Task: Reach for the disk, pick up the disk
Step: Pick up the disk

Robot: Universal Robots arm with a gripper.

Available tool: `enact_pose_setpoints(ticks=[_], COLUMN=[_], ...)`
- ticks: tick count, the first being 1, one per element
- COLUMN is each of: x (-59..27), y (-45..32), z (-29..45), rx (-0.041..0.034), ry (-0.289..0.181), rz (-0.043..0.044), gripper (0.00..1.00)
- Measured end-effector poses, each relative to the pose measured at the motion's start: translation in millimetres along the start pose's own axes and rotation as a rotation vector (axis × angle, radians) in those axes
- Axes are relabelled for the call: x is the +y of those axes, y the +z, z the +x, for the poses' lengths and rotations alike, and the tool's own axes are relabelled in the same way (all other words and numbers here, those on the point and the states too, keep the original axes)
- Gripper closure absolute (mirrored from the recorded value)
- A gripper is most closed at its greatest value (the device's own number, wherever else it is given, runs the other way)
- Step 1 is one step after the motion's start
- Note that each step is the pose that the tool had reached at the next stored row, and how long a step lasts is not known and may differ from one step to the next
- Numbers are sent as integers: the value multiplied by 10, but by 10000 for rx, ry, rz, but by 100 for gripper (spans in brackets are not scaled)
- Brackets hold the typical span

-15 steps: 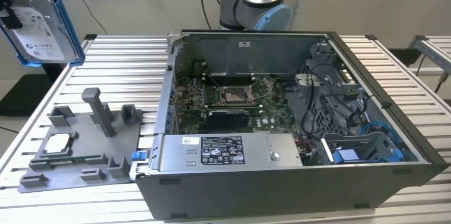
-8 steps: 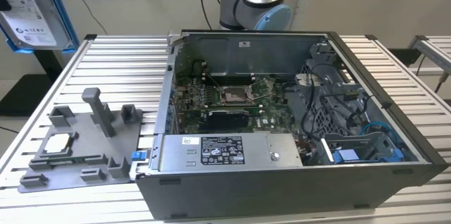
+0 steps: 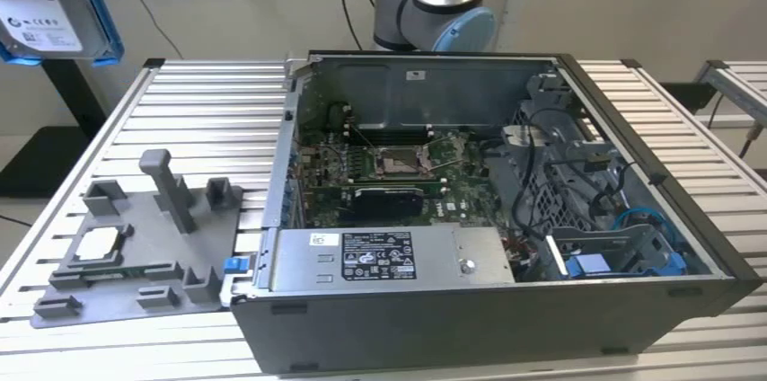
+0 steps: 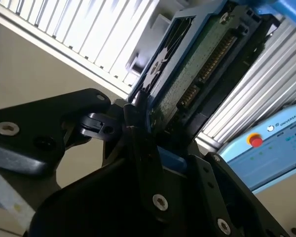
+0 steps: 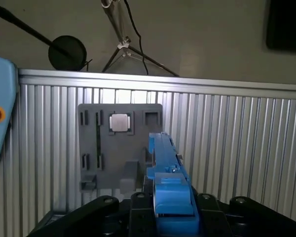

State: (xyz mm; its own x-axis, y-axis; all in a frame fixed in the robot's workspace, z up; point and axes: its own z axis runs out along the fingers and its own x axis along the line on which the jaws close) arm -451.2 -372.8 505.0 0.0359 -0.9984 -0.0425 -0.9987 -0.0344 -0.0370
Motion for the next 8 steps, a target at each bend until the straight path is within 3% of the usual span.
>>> enact_pose_setpoints(ticks=[8], x=[-55], y=[-1], z=[2], rx=[1], ry=[0], rz=[-1], gripper=[100])
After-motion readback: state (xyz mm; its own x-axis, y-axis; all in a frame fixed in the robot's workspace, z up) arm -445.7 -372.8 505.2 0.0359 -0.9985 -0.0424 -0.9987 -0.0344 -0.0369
